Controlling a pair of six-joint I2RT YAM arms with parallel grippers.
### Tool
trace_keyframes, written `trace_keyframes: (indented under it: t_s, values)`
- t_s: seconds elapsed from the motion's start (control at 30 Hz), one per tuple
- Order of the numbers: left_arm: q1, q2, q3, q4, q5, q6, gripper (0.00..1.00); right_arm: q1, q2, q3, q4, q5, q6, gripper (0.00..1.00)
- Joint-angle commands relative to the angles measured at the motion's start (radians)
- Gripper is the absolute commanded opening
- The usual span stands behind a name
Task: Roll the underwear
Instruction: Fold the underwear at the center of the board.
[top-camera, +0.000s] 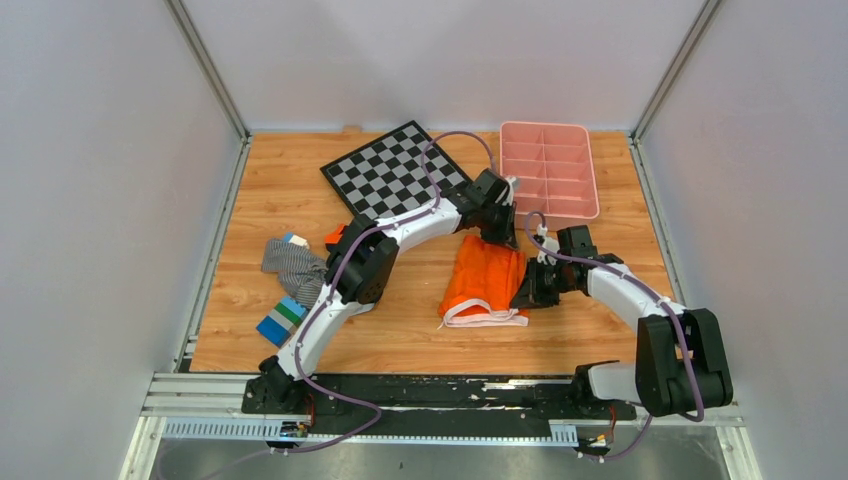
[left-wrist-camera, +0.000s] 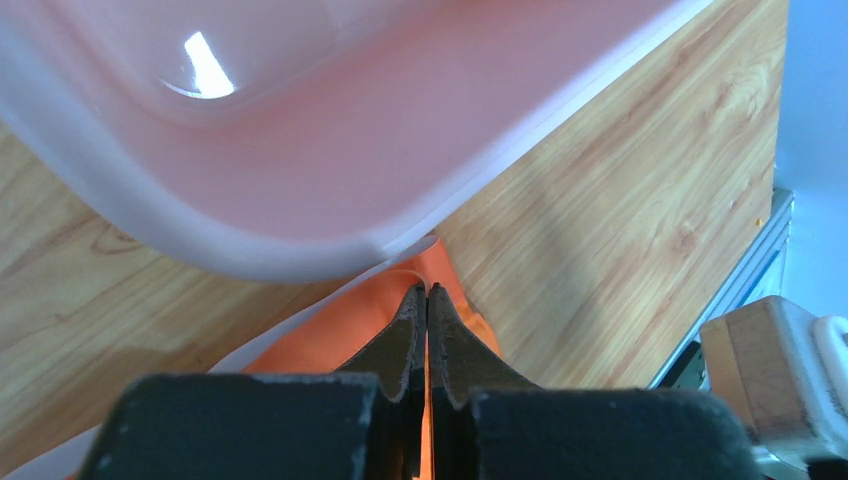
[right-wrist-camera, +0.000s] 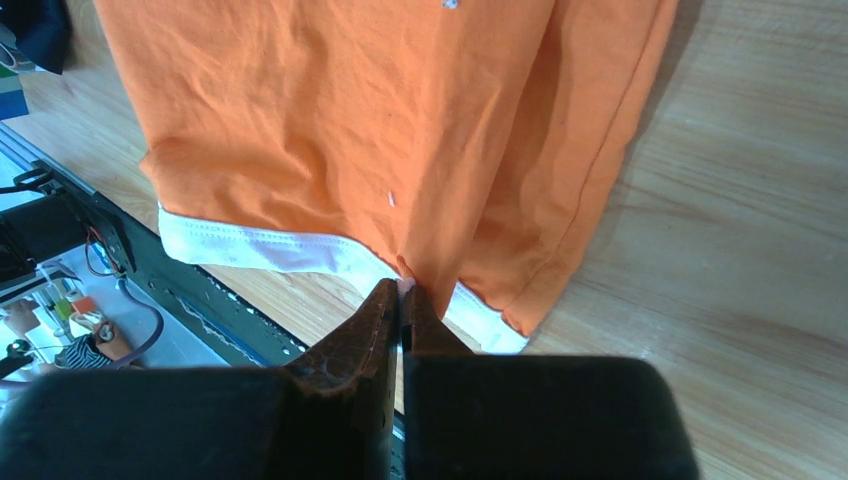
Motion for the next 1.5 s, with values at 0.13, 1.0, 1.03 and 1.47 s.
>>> trace_keyframes:
  t_s: [0.13, 1.0, 1.03, 1.47]
  values:
    - [0.005, -0.042, -0.028, 0.021, 0.033, -0.021, 0.0, -0.006, -0.029, -0.003, 0.009, 0.001, 0.047, 0.0]
    - [-0.004, 0.02, -0.04, 0.102, 0.069, -0.097, 0.0, -0.032, 0.065, 0.042, -0.081, 0.075, 0.017, 0.0]
    - [-0.004, 0.019, -0.043, 0.102, 0.069, -0.096, 0.0, -0.032, 0.067, 0.045, -0.09, 0.079, 0.015, 0.0]
    - [-0.01, 0.002, -0.066, 0.113, 0.082, -0.092, 0.0, -0.033, 0.023, 0.064, -0.168, 0.055, 0.041, 0.0]
